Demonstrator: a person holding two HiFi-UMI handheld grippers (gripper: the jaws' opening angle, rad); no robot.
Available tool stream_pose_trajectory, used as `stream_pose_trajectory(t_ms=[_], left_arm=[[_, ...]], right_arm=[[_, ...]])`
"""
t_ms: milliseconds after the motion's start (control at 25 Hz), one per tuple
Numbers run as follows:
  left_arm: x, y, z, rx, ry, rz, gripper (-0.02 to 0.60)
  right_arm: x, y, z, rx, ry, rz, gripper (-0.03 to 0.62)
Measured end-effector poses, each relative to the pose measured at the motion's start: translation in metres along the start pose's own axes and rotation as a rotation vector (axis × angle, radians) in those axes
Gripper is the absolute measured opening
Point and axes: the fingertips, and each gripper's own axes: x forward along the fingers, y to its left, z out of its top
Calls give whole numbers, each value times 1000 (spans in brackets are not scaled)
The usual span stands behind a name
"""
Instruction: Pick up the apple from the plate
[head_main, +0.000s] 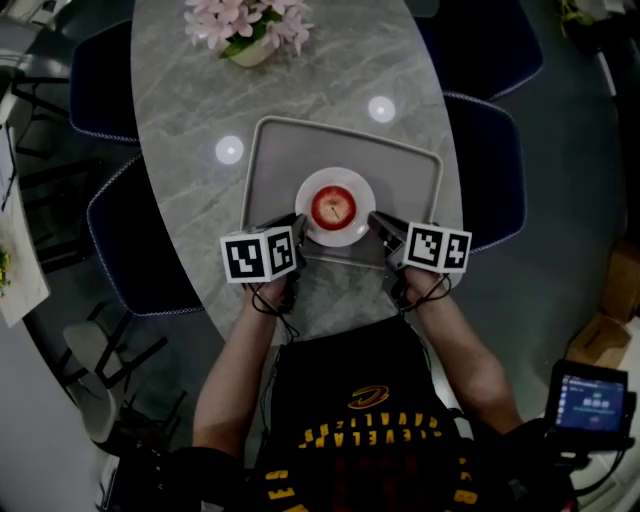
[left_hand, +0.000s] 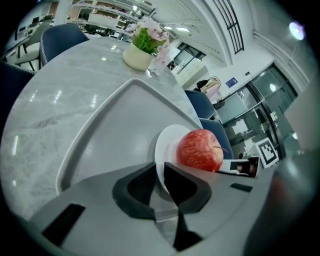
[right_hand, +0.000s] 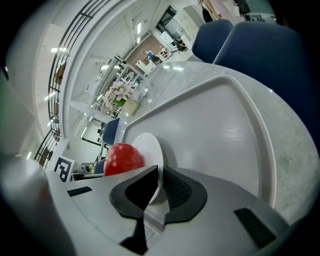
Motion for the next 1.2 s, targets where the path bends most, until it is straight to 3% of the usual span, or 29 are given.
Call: stream_pose_trajectory(t_ms=[400, 760, 1200], left_arm=[[-10, 0, -6, -93, -30, -1, 49], [-23, 6, -9, -131, -65, 2, 46], [-48, 21, -23, -211, -143, 27, 43]], right_arm=[[-2, 7, 0, -35, 47, 39, 40], [4, 18, -2, -70, 79, 59, 40], [14, 41, -12, -150, 136, 104, 40]])
